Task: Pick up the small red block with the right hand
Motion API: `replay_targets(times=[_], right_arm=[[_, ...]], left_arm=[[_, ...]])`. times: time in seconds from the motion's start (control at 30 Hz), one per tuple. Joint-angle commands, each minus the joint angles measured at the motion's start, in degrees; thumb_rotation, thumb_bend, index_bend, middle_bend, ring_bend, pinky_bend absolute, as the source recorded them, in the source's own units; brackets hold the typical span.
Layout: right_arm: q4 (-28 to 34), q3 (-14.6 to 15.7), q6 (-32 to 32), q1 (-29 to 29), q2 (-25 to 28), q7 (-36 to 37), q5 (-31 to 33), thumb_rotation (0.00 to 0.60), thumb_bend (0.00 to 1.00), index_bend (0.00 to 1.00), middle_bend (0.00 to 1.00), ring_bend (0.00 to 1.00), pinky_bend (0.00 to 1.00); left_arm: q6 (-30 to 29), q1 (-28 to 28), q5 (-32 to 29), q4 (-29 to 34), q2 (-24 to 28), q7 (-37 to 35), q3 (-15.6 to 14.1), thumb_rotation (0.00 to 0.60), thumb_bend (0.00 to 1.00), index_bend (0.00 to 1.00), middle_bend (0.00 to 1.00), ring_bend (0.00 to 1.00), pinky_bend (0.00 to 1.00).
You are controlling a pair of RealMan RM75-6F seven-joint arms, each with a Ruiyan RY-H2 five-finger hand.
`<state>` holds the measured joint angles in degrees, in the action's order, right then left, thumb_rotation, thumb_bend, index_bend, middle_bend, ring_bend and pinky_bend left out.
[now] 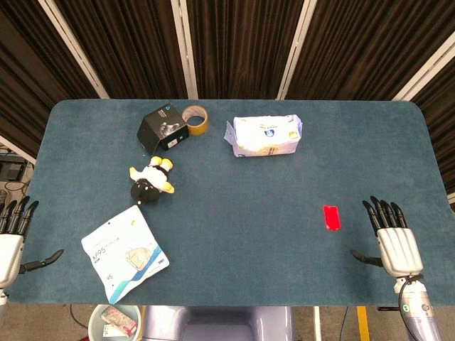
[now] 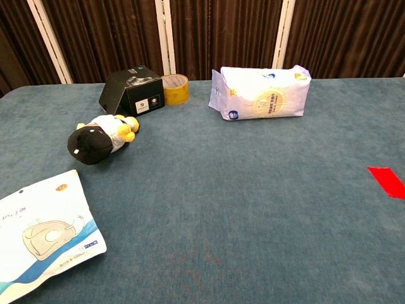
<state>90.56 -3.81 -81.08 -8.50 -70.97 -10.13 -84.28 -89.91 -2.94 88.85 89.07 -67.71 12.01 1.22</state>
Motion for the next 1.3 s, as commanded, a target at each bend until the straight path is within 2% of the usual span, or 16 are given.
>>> replay_targets(times=[0.03,0.2,0.3,0.47,0.53,0.93,1.3], right_arm=[[0.0,0.0,0.1,0.0,0.0,-0.1,0.1,0.600,0.03,0.03,0.00,0.00,0.00],[-0.3,-0.1,0.5,-0.1,-0.1,-0.2,0.5,0.600,0.03,0.08,0.00,0.00,0.00],[-1.0,-0.4,0.5,-0.3,-0.6,0.0,0.9,0.600,0.03,0.19,0.00,0.00,0.00],[-5.1,-1.7,1.0,-1.5,-3.6,2.0,1.2,0.600,0.03,0.46,0.00,0.00,0.00],[-8.4,-2.3,2.1,-2.7,-5.6,3.8,1.1,0.600,0.04,0.51,0.00,0.00,0.00],[-25.2,-2.7,8.8,-7.4,-15.0,9.9,1.8,0.600,0.12,0.51,0.00,0.00,0.00],[-33.3,-1.0,10.9,-8.6,-21.7,10.8,1.2,0.600,0.19,0.52,0.00,0.00,0.00]], left_arm=[[0.1,0.0,0.0,0.0,0.0,-0.1,0.0,0.279,0.00,0.00,0.00,0.00,0.00],[-0.3,-0.1,1.1,-0.1,-0.1,-0.2,-0.2,0.278,0.00,0.00,0.00,0.00,0.00],[-1.4,-0.1,2.5,-0.4,-0.4,-0.4,-0.3,0.278,0.00,0.00,0.00,0.00,0.00],[-1.5,-0.3,3.3,-0.9,-0.7,-1.1,-0.4,0.275,0.00,0.00,0.00,0.00,0.00],[-0.5,-0.6,2.7,-1.2,-1.0,-1.0,-0.3,0.277,0.00,0.00,0.00,0.00,0.00],[3.1,-2.0,0.2,-1.5,-2.4,1.6,0.3,0.278,0.00,0.00,0.00,0.00,0.00],[2.9,-2.1,0.7,-1.6,-2.4,1.7,0.1,0.278,0.00,0.00,0.00,0.00,0.00]])
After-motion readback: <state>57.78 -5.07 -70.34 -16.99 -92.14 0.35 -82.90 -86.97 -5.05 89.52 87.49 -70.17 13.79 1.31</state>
